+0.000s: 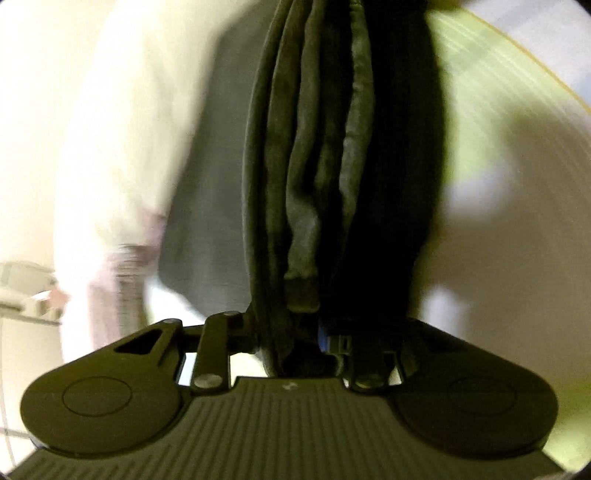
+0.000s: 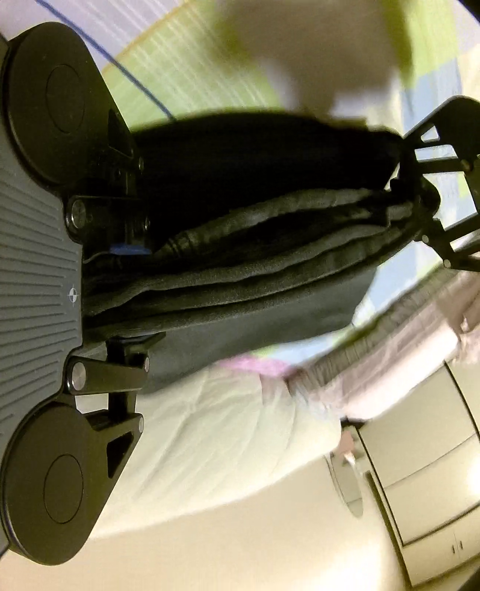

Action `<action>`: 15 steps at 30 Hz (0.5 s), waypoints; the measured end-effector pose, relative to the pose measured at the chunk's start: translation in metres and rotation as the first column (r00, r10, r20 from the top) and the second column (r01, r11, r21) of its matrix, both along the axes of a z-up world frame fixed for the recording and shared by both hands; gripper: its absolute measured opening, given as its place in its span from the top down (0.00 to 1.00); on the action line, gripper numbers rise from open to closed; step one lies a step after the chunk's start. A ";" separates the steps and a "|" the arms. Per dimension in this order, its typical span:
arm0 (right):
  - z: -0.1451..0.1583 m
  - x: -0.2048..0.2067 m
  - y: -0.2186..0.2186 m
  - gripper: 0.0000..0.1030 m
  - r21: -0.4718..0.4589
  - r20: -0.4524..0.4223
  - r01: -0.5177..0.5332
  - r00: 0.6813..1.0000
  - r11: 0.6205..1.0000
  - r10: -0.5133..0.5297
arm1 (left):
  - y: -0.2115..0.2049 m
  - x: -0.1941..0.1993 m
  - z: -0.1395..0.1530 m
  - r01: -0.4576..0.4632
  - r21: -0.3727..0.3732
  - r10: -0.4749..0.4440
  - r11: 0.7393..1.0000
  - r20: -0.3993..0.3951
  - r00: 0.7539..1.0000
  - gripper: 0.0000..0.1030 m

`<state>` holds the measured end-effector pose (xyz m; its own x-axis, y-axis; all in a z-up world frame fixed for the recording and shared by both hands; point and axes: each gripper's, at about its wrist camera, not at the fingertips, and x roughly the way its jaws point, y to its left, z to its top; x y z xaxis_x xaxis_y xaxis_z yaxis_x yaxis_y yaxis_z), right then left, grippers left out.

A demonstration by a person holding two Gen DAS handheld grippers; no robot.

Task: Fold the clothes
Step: 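Lower the folded jeans onto the sheet with both grippers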

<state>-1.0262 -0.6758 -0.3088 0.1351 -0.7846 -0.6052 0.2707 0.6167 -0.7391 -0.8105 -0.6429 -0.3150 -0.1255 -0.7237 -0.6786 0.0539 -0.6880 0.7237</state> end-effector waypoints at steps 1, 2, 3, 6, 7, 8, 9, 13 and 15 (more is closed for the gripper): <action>-0.010 0.002 0.000 0.64 0.028 -0.020 -0.006 1.000 1.000 0.006 | 0.005 0.001 -0.005 0.011 -0.004 -0.010 1.000 0.015 1.000 0.76; -0.017 0.004 0.005 0.63 0.019 -0.035 -0.008 0.999 1.000 0.008 | 0.009 0.001 -0.006 0.012 -0.015 -0.011 1.000 0.021 1.000 0.77; -0.023 0.006 0.010 0.61 0.010 -0.050 -0.008 0.999 1.000 0.009 | 0.013 0.002 -0.006 0.012 -0.026 -0.011 1.000 0.026 1.000 0.74; -0.014 0.013 0.009 0.57 0.029 -0.068 0.056 0.996 0.998 -0.054 | 0.017 0.011 0.010 -0.009 0.007 0.009 1.000 0.020 1.000 0.65; -0.008 0.016 0.007 0.56 0.050 -0.063 0.085 0.995 0.995 -0.081 | 0.019 0.016 0.016 -0.019 0.022 0.019 1.000 0.016 1.000 0.64; -0.004 0.017 0.005 0.55 0.074 -0.053 0.117 0.992 0.990 -0.113 | 0.022 0.022 0.023 -0.035 0.042 0.035 0.999 0.011 0.999 0.63; 0.005 0.017 0.006 0.54 0.099 -0.038 0.153 0.988 0.983 -0.150 | 0.026 0.031 0.030 -0.063 0.069 0.064 0.996 -0.007 0.998 0.62; 0.041 0.014 0.016 0.54 0.235 0.043 0.264 0.959 0.936 -0.281 | 0.034 0.067 0.062 -0.230 0.205 0.257 0.951 -0.119 0.959 0.65; 0.067 0.012 0.014 0.54 0.323 0.143 0.293 0.925 0.900 -0.353 | 0.028 0.081 0.084 -0.330 0.248 0.384 0.911 -0.212 0.899 0.72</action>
